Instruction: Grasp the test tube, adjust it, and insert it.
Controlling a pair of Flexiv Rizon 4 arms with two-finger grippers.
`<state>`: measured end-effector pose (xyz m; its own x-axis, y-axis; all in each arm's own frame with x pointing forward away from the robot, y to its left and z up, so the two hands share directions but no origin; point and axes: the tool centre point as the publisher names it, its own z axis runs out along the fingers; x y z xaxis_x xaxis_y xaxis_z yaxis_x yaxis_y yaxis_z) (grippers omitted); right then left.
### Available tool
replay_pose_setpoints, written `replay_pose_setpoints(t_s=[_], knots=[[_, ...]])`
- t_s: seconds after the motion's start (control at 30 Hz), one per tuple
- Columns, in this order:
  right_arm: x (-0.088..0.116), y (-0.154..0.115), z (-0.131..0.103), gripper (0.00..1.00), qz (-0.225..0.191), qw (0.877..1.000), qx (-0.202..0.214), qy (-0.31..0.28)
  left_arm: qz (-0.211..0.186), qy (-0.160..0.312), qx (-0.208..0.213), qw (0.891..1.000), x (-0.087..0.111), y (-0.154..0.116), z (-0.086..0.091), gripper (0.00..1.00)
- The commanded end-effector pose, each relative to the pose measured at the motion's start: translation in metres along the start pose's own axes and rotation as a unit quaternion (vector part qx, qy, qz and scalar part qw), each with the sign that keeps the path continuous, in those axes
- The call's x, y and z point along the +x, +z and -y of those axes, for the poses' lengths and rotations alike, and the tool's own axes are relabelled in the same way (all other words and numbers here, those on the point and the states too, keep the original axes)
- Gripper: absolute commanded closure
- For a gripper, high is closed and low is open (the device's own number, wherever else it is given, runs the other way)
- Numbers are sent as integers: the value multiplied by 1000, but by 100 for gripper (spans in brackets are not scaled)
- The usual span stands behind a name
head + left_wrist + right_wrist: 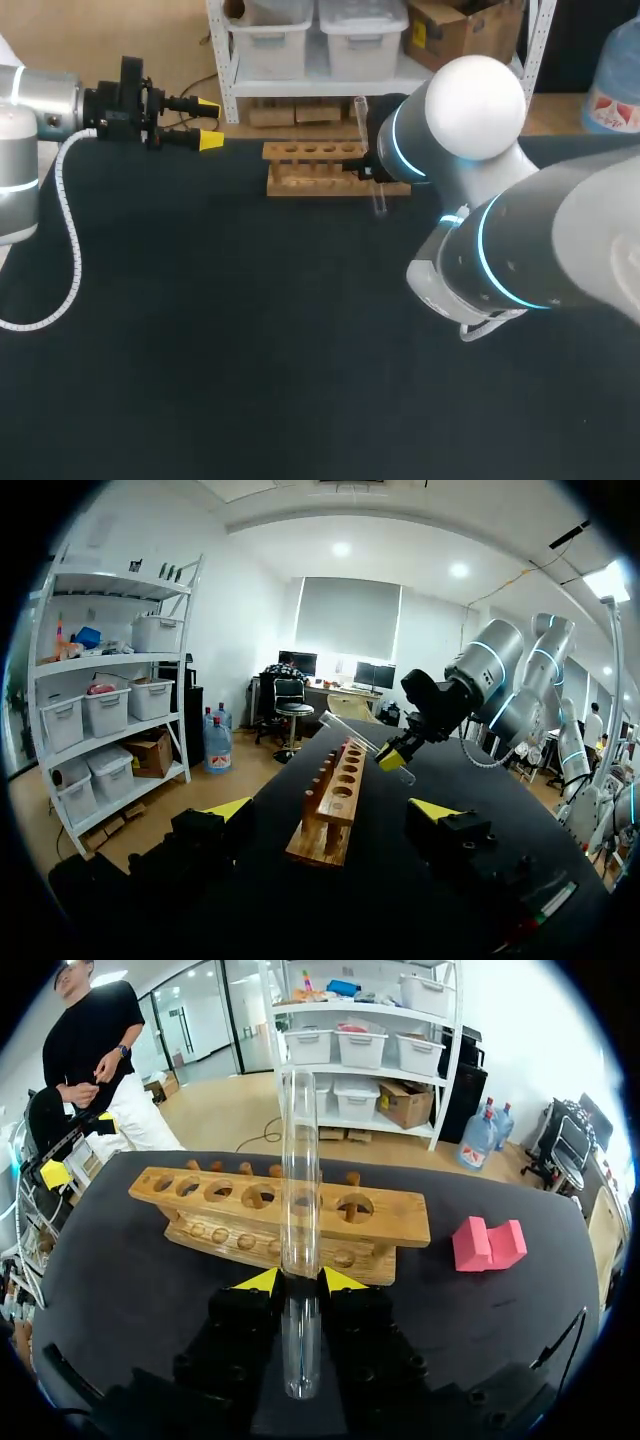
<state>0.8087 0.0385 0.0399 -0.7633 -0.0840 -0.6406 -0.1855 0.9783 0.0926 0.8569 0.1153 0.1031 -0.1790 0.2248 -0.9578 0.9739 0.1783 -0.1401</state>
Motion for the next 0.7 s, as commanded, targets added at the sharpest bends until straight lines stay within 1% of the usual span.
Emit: replay_pose_setpoints(t_s=[0.03, 0.33, 0.53, 0.7], knots=[[-4, 6, 3, 100, -45, 999, -17, -3, 1, 1, -1, 1000, 1, 0, 1, 0], [0, 11, 4, 100, -71, 997, -25, -5, 1, 1, -1, 1000, 1, 0, 1, 0], [0, 11, 5, 100, -71, 997, -27, -3, 1, 1, -1, 1000, 1, 0, 1, 0], [0, 3, 1, 100, -61, 998, -32, 2, 1, 1, -1, 1000, 1, 0, 1, 0]])
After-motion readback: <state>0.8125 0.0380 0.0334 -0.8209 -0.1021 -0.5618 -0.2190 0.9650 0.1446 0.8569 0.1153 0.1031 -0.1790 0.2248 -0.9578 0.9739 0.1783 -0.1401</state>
